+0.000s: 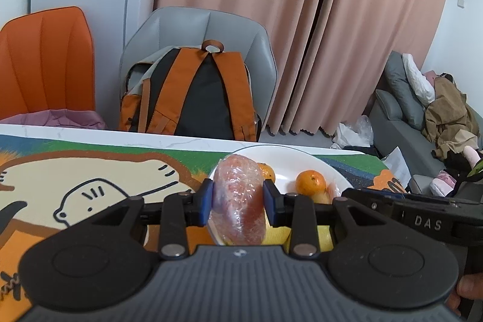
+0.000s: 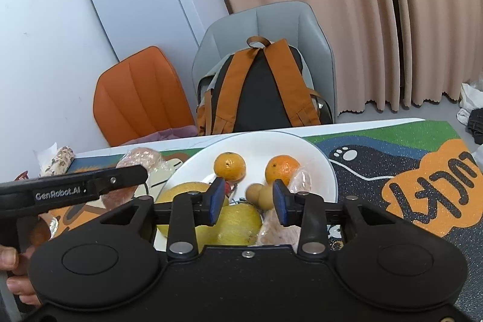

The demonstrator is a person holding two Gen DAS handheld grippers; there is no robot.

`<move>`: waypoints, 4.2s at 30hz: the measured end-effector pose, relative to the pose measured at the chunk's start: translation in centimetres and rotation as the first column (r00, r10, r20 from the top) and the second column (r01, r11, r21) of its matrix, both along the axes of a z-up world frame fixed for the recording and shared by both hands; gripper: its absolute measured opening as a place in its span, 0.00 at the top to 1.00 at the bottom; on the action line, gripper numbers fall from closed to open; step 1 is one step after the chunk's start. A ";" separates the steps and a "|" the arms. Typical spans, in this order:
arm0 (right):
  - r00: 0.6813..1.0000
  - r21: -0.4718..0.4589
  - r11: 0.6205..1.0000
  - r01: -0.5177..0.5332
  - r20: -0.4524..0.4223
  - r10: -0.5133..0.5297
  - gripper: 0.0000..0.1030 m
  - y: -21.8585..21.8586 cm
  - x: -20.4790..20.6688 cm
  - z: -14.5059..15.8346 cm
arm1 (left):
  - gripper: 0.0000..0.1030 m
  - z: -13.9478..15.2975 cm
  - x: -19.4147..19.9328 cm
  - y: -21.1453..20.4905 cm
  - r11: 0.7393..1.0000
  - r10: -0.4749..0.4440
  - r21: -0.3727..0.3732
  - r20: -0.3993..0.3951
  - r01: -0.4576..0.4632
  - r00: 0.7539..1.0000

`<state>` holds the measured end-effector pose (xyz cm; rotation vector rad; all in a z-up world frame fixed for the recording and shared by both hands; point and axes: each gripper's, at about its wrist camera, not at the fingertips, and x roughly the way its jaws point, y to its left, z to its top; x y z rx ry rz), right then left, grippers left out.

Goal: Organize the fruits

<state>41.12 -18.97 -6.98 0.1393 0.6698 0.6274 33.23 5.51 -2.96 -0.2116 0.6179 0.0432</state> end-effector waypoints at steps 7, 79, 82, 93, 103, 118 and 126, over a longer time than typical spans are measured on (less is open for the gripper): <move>1.000 -0.015 1.000 0.007 0.000 -0.007 0.60 -0.5 -0.1 -0.1 | 0.68 -0.7 2.2 -0.4 1.000 -0.014 0.004 -0.017 0.014 1.000; 0.993 -0.023 0.995 0.098 0.068 -0.096 0.00 -5.1 -14.3 3.3 | 0.07 3.0 -15.1 -2.5 0.997 0.038 0.066 -0.019 -0.037 0.999; 0.993 -0.018 0.996 0.091 0.081 -0.090 0.00 -5.3 -15.3 3.4 | 0.07 3.1 -16.3 -2.7 0.997 0.044 0.065 -0.003 -0.044 0.999; 0.990 -0.027 0.994 0.104 0.096 -0.101 0.00 -6.3 -19.5 2.6 | 0.04 2.7 -20.6 -4.1 0.996 0.029 0.085 0.015 -0.030 0.999; 0.987 -0.030 0.995 0.098 0.128 -0.093 0.00 -7.3 -23.4 3.6 | 0.00 3.5 -24.4 -5.1 0.995 0.029 0.098 0.033 -0.032 0.999; 0.980 -0.015 0.996 0.090 0.182 -0.086 0.00 -8.2 -26.8 5.4 | 0.00 5.0 -28.0 -5.1 0.991 0.056 0.114 0.074 -0.064 0.996; 0.978 -0.012 0.997 0.073 0.197 -0.069 0.00 -7.8 -27.3 6.0 | 0.00 5.6 -29.1 -4.5 0.990 0.069 0.118 0.090 -0.080 0.994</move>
